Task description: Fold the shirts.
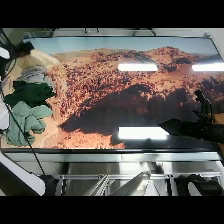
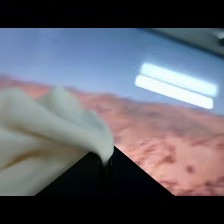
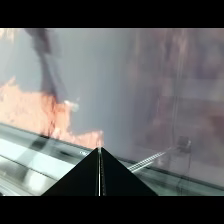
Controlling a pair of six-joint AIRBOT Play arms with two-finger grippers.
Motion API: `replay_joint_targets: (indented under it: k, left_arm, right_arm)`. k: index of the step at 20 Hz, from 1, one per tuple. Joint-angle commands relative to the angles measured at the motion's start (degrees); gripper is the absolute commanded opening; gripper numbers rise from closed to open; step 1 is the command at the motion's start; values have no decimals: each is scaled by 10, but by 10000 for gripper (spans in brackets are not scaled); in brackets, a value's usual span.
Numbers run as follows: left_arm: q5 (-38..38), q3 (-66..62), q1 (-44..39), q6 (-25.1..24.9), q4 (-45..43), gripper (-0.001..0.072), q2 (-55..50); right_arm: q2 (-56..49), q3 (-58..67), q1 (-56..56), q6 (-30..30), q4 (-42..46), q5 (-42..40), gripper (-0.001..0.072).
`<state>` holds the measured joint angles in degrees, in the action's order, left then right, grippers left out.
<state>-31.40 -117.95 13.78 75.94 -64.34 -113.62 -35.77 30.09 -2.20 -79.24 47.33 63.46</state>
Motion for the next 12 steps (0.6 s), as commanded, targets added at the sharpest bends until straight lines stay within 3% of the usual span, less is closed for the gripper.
replay_joint_targets:
  k: [1, 4, 9, 12]
  left_arm:
    - [-61, 1, -60, -172, 243, 29, 130]
    - [-127, 1, -121, -184, 349, 29, 228]
    - [-273, 71, -181, -76, 344, 29, 309]
    - [-343, 145, -203, -58, 343, 29, 318]
  right_arm:
    - [0, 0, 0, 0, 3, -17, 30]
    - [0, 0, 0, 6, 6, -17, 29]
    - [0, 0, 0, 6, 6, -13, 29]
    - [0, 0, 0, 7, 6, -13, 30]
